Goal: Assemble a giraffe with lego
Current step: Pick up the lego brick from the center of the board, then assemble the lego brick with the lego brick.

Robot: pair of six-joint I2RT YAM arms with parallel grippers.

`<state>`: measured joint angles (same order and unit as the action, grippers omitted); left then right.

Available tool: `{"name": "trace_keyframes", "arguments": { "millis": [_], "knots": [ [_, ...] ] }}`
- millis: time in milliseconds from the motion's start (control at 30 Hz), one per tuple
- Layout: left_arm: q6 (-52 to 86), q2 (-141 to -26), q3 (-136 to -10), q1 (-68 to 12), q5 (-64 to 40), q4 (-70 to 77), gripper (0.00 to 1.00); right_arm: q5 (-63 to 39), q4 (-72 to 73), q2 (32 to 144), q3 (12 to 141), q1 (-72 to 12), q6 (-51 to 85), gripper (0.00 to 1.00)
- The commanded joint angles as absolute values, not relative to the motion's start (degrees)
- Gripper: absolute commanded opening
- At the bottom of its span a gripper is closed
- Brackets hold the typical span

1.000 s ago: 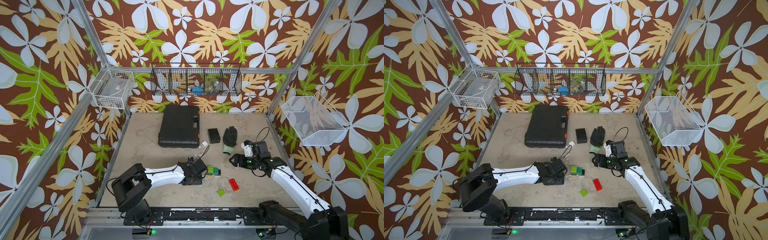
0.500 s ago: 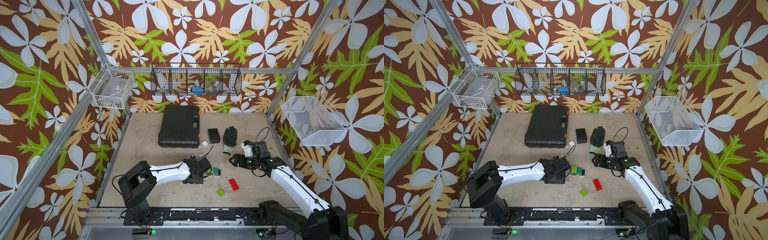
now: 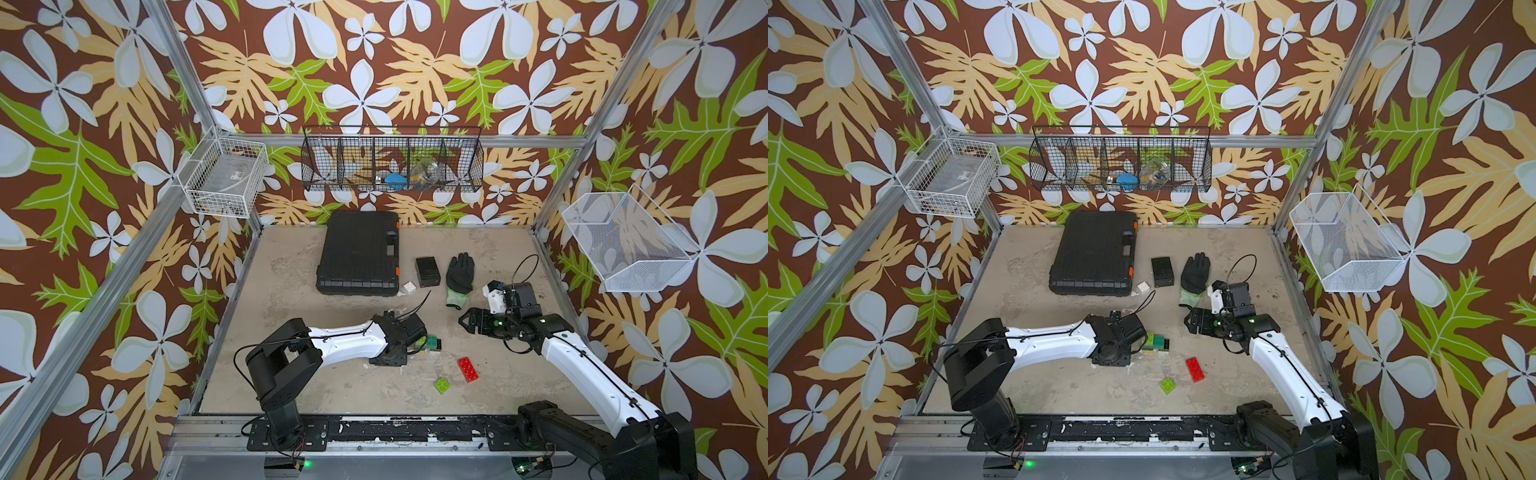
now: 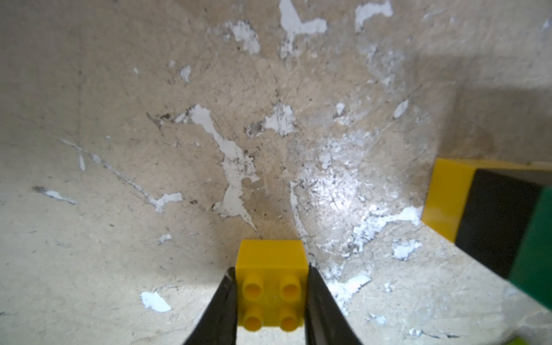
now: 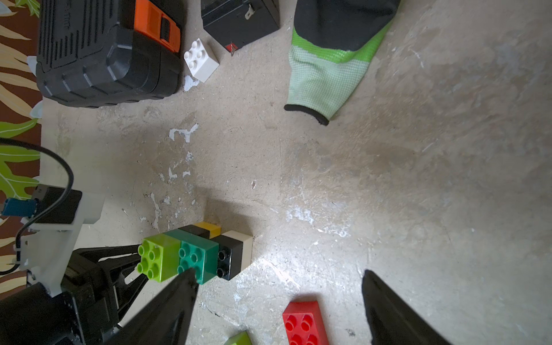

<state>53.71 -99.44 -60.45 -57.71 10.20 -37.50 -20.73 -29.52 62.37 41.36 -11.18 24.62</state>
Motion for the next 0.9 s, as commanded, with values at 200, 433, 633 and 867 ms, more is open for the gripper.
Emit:
{"name": "trace_keyframes", "arguments": {
  "millis": [200, 433, 633, 867],
  "knots": [
    [53.6, -95.1, -70.9, -57.8, 14.5, -49.5, 0.17, -20.1, -29.2, 62.5, 42.3, -11.1, 23.6, 0.89],
    [52.0, -97.4, -86.8, -57.8, 10.4, -53.9, 0.16, -20.1, -28.9, 62.4, 42.1, -11.1, 24.0, 0.89],
    [49.9, -104.6, -95.5, -58.8, 9.3, -55.7, 0.16, -19.7, -29.7, 62.3, 42.5, -11.1, 23.6, 0.9],
    [49.1, -107.8, -97.1, -60.1, 9.2, -57.0, 0.16, -19.7, -29.7, 62.4, 42.7, -11.1, 23.5, 0.9]
  ]
}}
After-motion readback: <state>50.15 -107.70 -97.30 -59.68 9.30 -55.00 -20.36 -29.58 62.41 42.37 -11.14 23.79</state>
